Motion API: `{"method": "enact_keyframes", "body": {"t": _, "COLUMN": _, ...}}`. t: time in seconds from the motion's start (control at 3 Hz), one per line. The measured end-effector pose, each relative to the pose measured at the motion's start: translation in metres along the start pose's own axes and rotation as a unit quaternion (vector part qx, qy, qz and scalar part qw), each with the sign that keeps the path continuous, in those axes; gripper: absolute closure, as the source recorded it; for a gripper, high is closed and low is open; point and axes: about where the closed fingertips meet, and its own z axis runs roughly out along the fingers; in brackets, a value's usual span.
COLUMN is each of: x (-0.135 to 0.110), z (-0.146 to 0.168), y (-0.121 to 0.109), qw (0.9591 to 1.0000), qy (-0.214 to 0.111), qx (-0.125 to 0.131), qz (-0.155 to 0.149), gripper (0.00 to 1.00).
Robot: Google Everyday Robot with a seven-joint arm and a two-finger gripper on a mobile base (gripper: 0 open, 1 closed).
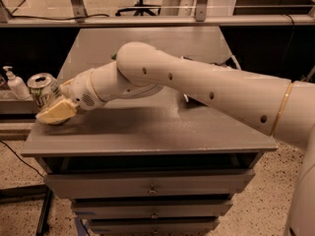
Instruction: Pick 7up can
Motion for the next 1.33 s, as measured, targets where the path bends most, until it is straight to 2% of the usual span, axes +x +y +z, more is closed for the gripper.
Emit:
{"method": "enact_keyframes", "body": {"t": 0.33, "x": 0.002, "z": -0.007, "y": -0.006, "qw": 0.9998, "qy": 0.004, "qx": 0.008, "qz": 0.016, "gripper": 0.64}}
{"method": "enact_keyframes", "body": {"t": 0.67, "x": -0.007, "z": -0.024, "y": -0.018, "qw": 0.9993, "qy": -0.011, "qx": 0.024, "qz": 0.025, "gripper": 0.87}}
{"method": "enact_keyframes", "body": {"t": 1.0, "x": -0.026, "z": -0.061, "y": -0.043, "qw": 0.9975, "qy": -0.039, "qx": 0.054, "qz": 0.023, "gripper": 1.0}}
{"method": "enact_keyframes", "body": {"t": 1.33, "x": -0.074, "z": -0.114, "y": -0.077, "qw": 0.9926, "qy": -0.071, "qx": 0.098, "qz": -0.01, "gripper": 1.0}}
